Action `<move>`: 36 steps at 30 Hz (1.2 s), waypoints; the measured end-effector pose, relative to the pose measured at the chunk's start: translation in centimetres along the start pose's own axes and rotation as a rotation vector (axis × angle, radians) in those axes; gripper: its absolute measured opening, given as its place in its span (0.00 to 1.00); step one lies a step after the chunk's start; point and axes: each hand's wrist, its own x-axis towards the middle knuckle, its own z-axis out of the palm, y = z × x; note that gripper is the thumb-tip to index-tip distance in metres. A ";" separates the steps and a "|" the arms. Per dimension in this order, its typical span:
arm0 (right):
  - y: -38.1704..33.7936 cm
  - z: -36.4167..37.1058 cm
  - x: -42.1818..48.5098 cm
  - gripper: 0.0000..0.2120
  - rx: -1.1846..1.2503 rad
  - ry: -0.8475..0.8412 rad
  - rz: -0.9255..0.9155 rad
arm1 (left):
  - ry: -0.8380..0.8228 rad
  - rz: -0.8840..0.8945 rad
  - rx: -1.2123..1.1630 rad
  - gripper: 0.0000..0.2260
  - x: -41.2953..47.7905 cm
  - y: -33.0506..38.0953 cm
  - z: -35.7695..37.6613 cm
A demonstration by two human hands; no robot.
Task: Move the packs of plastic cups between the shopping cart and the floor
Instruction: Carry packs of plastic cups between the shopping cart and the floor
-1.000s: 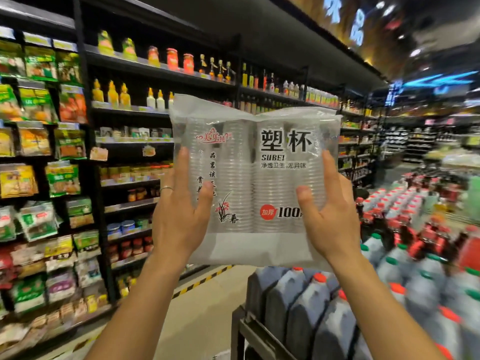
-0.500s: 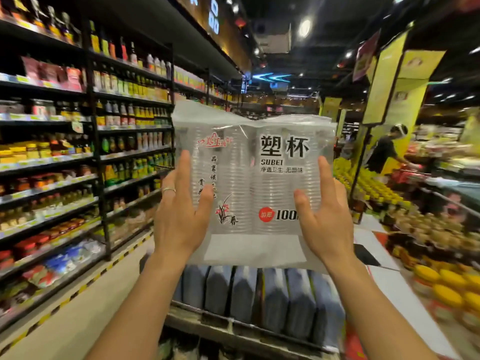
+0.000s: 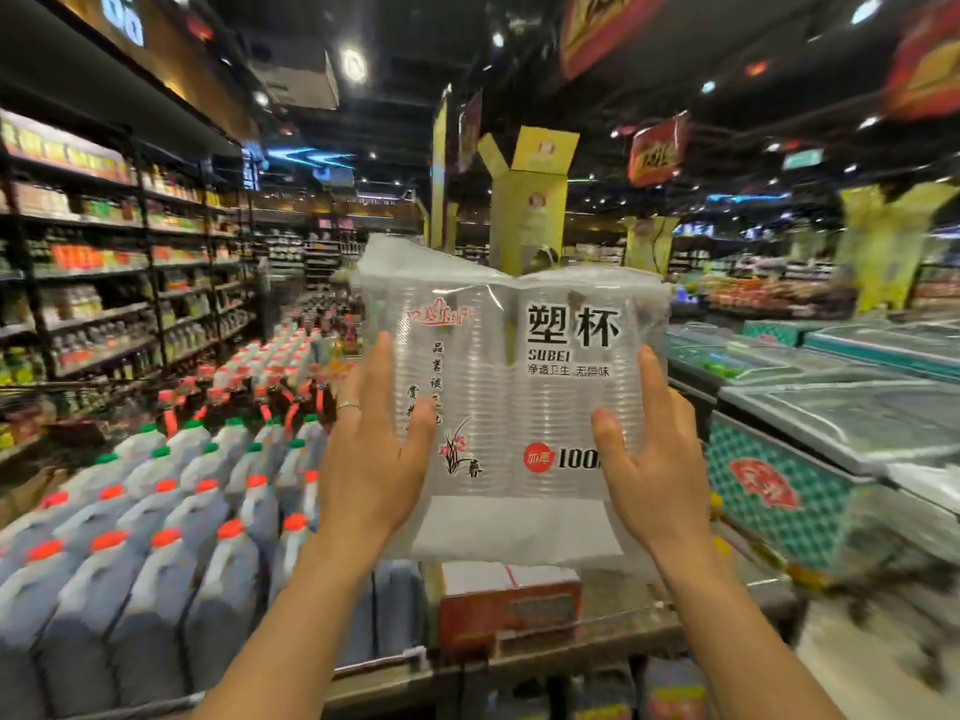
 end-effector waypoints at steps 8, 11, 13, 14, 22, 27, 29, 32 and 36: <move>12.0 -16.9 -0.2 0.30 -0.181 0.134 0.149 | -0.140 0.063 -0.149 0.32 -4.6 15.5 13.7; 16.3 -23.1 -0.5 0.31 -0.236 0.189 0.201 | -0.202 0.105 -0.182 0.30 -6.8 21.0 18.5; 18.9 -27.0 -0.9 0.32 -0.267 0.221 0.228 | -0.234 0.122 -0.212 0.30 -8.2 24.7 21.5; 19.9 -28.9 -1.2 0.32 -0.287 0.237 0.238 | -0.250 0.129 -0.226 0.30 -8.9 26.5 22.9; 27.3 -41.4 -3.0 0.31 -0.468 0.365 0.390 | -0.380 0.232 -0.400 0.30 -13.2 38.5 33.3; 32.1 -45.7 -3.3 0.31 -0.555 0.432 0.435 | -0.461 0.277 -0.498 0.31 -14.4 43.2 39.7; 34.0 -46.8 -3.0 0.31 -0.584 0.452 0.448 | -0.491 0.293 -0.526 0.32 -14.6 44.4 42.7; 37.4 -47.6 -1.5 0.30 -0.640 0.473 0.478 | -0.528 0.299 -0.579 0.30 -14.6 45.8 48.0; 42.8 -48.1 1.9 0.31 -0.706 0.507 0.496 | -0.575 0.312 -0.632 0.31 -13.0 47.4 55.8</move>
